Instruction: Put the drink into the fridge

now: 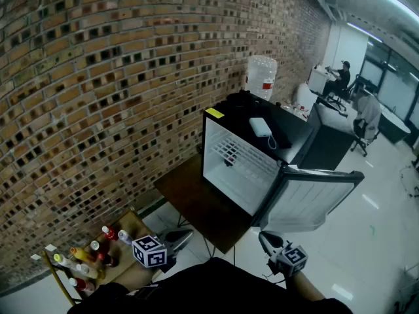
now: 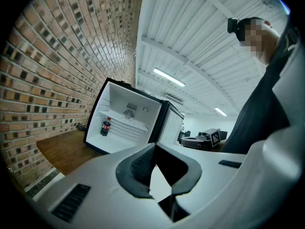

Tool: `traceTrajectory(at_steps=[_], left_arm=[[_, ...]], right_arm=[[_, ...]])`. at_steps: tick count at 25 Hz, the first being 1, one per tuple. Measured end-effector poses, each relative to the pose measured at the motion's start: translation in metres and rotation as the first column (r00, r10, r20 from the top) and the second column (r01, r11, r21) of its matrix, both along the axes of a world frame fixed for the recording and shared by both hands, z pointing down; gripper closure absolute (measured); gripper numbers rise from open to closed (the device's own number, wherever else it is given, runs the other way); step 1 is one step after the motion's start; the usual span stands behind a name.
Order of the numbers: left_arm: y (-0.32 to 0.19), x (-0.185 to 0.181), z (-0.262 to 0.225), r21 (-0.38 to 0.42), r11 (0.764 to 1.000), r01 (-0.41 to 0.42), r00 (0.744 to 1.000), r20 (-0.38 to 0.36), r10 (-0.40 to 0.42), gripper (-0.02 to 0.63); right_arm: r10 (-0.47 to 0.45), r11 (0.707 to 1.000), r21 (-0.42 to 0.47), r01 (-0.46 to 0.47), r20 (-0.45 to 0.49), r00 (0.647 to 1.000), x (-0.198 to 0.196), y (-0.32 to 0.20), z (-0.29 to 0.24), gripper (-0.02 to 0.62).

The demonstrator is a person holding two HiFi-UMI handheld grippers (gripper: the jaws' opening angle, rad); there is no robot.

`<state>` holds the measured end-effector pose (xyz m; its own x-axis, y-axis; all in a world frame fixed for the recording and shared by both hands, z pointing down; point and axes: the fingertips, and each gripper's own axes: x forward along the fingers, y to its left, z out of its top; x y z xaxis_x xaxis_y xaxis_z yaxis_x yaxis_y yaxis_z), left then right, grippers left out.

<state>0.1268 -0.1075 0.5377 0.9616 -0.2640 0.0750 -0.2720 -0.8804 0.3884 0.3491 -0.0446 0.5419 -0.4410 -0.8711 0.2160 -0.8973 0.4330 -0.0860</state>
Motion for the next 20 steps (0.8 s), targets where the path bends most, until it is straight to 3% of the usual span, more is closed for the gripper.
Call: traceTrajectory(at_steps=[5,11,20], left_arm=[[-0.008,-0.02,0.002,0.007,0.999,0.045,0.999,0.009,-0.045,0.612],[-0.014,-0.066,0.01,0.0,0.987,0.16,0.987,0.02,-0.16,0.612],[-0.008,-0.16,0.021,-0.002,0.931,0.364,0.93,0.049,-0.364,0.612]], right_arm=[[-0.039,0.999,0.003,0.039,-0.01,0.999,-0.018,-0.019,0.0,0.566],[-0.137,0.99,0.02,0.139,-0.06,0.989,-0.045,-0.057,0.01,0.56],[-0.341,0.94,-0.006,0.342,-0.094,0.935,-0.141,-0.108,0.017,0.549]])
